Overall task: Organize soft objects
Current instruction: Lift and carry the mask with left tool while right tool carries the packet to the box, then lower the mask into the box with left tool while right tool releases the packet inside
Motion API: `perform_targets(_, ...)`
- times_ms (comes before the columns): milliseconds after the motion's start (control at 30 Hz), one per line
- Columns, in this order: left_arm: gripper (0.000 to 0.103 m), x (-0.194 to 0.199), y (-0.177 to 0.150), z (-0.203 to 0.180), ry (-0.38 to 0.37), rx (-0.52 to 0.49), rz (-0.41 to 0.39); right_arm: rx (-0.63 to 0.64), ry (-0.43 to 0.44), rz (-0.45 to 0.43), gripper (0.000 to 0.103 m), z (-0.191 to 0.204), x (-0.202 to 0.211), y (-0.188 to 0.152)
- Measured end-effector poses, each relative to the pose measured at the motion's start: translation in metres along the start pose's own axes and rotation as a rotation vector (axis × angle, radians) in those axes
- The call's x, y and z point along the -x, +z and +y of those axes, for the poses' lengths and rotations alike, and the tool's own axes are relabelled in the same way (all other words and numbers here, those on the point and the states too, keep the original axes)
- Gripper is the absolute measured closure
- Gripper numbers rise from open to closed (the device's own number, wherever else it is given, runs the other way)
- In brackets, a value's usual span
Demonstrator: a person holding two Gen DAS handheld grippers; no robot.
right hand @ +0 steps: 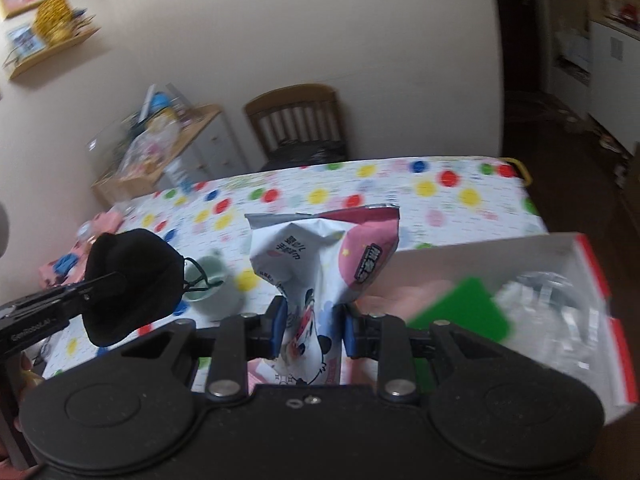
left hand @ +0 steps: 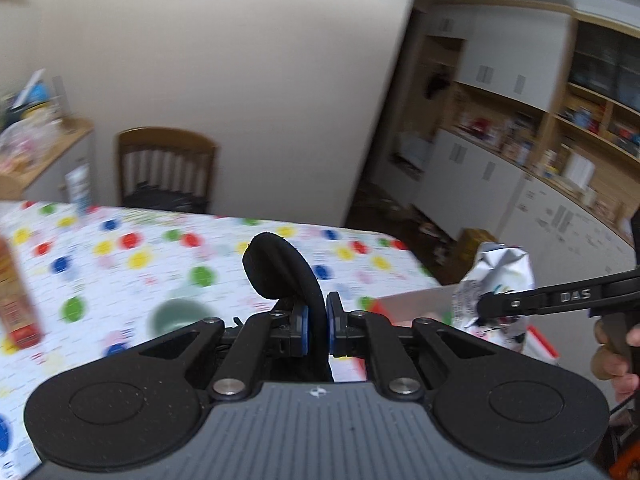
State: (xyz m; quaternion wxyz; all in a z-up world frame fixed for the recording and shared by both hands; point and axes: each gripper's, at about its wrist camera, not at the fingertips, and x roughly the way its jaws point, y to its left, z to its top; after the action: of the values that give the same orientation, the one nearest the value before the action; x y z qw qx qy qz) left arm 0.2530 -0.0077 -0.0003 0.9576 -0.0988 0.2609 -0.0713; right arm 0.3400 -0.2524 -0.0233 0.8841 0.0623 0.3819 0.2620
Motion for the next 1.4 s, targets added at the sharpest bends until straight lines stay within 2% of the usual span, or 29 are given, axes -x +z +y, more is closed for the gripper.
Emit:
perform_targets(367, 0.094, -0.061, 0.008, -0.110, -0.173, -0.159, 0.051, -0.115, -0.120, -0.017, 0.076, -0.090, 0.027, -0.018)
perform_targets(700, 0.094, -0.113, 0.000, -0.167, -0.276, -0.218, 0.142, -0.191, -0.201, 0.025, 0.076, -0.154, 0.024, -0.033)
perform_targets(833, 0.094, -0.131, -0.003, -0.179, -0.301, -0.234, 0.163, -0.217, -0.214, 0.052, 0.076, -0.172, 0.019, -0.037)
perform_targets(967, 0.094, -0.147, -0.007, -0.180, -0.310, -0.196, 0.207, -0.226, -0.216, 0.077, 0.076, -0.182, 0.010, -0.038)
perform_targets(1400, 0.094, -0.187, -0.025, -0.170, -0.302, -0.152, 0.340, -0.174, -0.200, 0.121, 0.076, -0.181, -0.026, -0.035)
